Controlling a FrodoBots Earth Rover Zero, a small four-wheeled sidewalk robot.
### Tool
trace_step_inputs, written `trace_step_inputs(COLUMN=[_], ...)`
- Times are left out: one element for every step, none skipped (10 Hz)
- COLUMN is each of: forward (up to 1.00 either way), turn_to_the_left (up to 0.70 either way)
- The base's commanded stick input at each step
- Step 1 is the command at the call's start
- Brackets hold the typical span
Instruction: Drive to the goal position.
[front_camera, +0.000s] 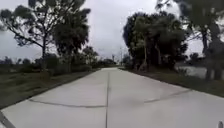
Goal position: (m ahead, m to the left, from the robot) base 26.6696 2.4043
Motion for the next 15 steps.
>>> trace_step_inputs(forward=[0.85,0.85,0.85,0.85,0.85,0.85,0.85,0.85,0.85,0.85,0.85,0.85,0.85,0.85,0.85], turn_to_the_left=[0.0,0.0,0.0,0.0,0.0,0.0,0.0,0.0,0.0,0.0,0.0,0.0,0.0,0.0,0.0])
